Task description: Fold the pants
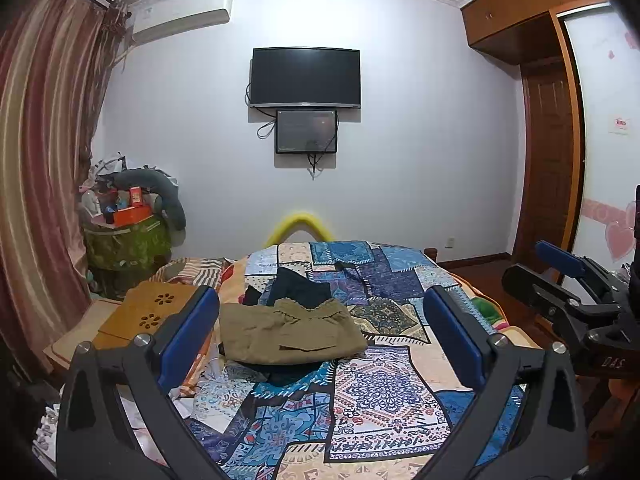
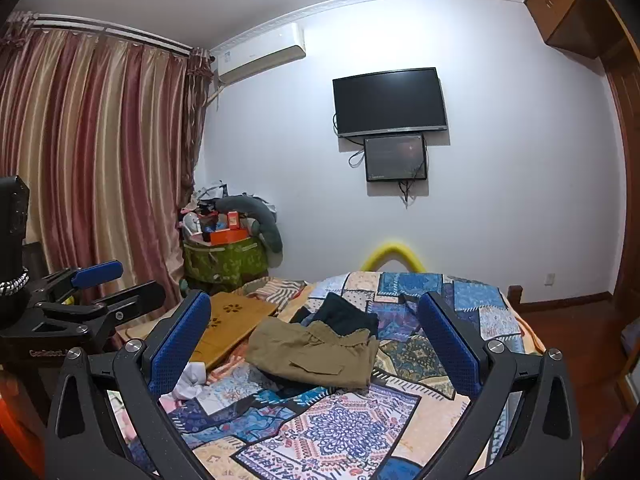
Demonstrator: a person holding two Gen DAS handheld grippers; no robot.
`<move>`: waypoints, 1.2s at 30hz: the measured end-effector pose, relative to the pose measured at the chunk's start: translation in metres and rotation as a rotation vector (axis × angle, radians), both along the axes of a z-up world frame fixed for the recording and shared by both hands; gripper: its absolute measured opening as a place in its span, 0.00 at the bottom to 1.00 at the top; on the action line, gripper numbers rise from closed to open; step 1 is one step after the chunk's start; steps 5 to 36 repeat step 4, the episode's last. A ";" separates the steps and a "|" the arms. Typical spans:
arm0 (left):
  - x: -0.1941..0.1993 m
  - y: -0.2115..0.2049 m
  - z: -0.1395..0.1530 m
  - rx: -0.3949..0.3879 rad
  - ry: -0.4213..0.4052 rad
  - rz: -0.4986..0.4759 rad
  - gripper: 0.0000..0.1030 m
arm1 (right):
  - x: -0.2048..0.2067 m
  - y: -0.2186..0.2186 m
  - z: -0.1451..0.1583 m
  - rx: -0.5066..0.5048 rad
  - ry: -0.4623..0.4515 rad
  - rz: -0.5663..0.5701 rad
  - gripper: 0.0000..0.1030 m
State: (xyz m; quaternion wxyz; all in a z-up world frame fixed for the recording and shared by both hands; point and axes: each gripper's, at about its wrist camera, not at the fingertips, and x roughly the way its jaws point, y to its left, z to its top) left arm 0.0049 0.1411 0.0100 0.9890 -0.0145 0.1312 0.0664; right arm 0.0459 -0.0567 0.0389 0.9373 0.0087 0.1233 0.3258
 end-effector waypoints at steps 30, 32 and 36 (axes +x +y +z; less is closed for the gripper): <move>0.002 -0.001 -0.003 -0.002 0.003 -0.005 1.00 | 0.002 0.001 -0.003 -0.003 0.009 -0.003 1.00; 0.002 -0.001 -0.003 -0.002 0.003 -0.005 1.00 | 0.002 0.001 -0.003 -0.003 0.009 -0.003 1.00; 0.002 -0.001 -0.003 -0.002 0.003 -0.005 1.00 | 0.002 0.001 -0.003 -0.003 0.009 -0.003 1.00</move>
